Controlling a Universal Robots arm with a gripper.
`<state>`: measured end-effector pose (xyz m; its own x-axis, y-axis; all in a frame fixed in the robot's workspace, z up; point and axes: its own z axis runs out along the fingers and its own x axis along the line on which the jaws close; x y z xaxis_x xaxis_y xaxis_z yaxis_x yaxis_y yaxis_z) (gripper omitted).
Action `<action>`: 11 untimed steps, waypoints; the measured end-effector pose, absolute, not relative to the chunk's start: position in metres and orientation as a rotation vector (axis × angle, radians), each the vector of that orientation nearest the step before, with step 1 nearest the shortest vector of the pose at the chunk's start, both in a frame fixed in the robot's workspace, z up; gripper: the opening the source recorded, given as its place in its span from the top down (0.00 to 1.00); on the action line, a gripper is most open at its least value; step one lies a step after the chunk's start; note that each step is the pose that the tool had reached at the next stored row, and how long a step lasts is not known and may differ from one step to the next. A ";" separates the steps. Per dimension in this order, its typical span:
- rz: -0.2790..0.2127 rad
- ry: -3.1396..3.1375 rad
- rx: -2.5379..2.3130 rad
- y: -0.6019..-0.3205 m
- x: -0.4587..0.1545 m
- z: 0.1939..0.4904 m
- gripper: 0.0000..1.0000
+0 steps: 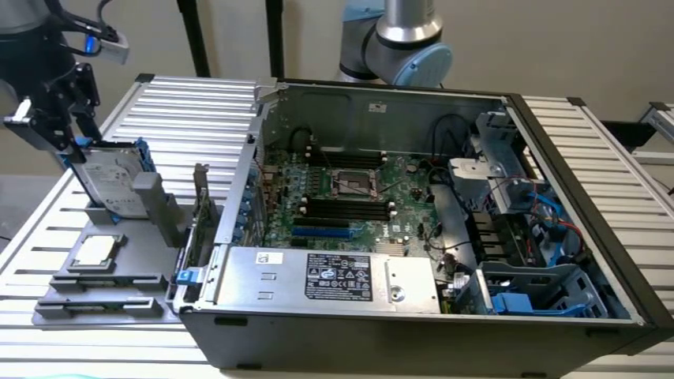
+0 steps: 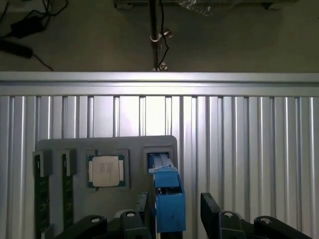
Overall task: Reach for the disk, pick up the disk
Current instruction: 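Pick up the disk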
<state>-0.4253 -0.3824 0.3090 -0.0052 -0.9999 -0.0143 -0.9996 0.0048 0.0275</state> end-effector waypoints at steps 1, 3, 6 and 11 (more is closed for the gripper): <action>-0.046 -2.217 2.213 -0.382 -0.425 0.308 0.46; -0.046 -2.210 2.219 -0.383 -0.426 0.305 0.46; -0.046 -2.204 2.225 -0.384 -0.426 0.303 0.46; -0.046 -2.203 2.226 -0.386 -0.427 0.299 0.46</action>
<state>-0.4268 -0.3860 0.2994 0.0103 -0.9998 -0.0144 -0.9996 -0.0107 0.0274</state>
